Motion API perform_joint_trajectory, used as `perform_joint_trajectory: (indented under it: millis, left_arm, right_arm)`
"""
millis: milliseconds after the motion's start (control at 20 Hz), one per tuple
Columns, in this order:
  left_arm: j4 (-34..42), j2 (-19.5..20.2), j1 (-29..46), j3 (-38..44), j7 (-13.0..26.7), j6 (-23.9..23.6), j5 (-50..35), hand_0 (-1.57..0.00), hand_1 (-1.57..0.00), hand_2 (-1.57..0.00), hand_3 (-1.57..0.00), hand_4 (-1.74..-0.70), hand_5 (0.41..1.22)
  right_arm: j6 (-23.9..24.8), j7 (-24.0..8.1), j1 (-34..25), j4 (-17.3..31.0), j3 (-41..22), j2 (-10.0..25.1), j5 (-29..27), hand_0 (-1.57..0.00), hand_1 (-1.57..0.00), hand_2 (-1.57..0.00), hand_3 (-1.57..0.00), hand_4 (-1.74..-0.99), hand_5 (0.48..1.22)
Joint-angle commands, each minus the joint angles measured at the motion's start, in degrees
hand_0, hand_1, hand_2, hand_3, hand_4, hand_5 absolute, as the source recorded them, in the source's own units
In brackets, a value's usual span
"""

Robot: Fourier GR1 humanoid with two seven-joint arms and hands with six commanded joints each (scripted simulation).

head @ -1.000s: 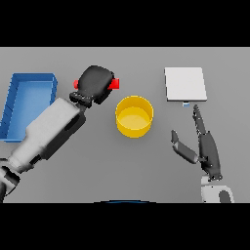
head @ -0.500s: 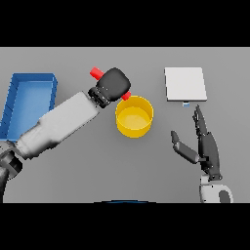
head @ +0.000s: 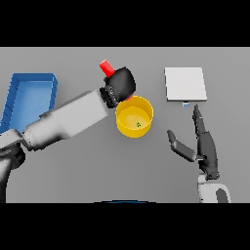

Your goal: Pick up the red beaker and tilt it to pour out 1 green nut into yellow bowl. Pick up the yellow bowl and place it on the metallic measuring scale.

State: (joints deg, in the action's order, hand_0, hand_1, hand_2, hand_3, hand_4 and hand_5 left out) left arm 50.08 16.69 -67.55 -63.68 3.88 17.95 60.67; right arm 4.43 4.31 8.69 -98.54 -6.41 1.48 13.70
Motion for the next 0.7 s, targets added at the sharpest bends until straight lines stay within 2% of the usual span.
perform_joint_trajectory:
  millis: [0,250,350,450,650]
  left_arm:
    - [-0.4,0.0,-1.2,-0.9,-0.3,0.9,0.7,-1.57,-1.57,-1.57,-1.56,-1.74,1.221]
    - [-2.8,-1.3,-5.4,-5.9,-3.2,3.4,2.8,-1.57,-1.57,-1.57,-1.57,-1.74,1.221]
    - [-2.9,-1.5,-6.2,-8.2,-3.8,3.1,4.0,-1.57,-1.57,-1.57,-1.57,-1.73,1.221]
    - [-4.4,-1.5,-7.6,-10.1,-6.0,1.6,5.0,-1.57,-1.57,-1.57,-1.57,-1.73,1.221]
    - [-4.9,-1.2,-11.3,-11.0,-7.8,2.0,5.0,-1.57,-1.57,-1.57,-1.57,-1.73,1.221]
  right_arm:
    - [0.0,0.7,0.5,0.0,0.1,0.3,0.1,0.0,0.0,0.0,0.0,-1.27,0.588]
    - [1.0,0.1,0.5,-0.1,-1.0,-0.4,2.0,0.0,0.0,0.0,0.0,-1.216,0.585]
    - [0.9,0.5,0.7,-0.1,-0.3,0.2,1.6,0.0,0.0,0.0,0.0,-1.204,0.591]
    - [1.1,1.8,0.7,-0.2,-0.5,0.2,1.9,0.0,0.0,0.0,0.0,-1.21,0.592]
    - [1.6,0.9,0.9,0.6,-0.7,0.1,2.9,0.0,0.0,0.0,0.0,-1.206,0.592]
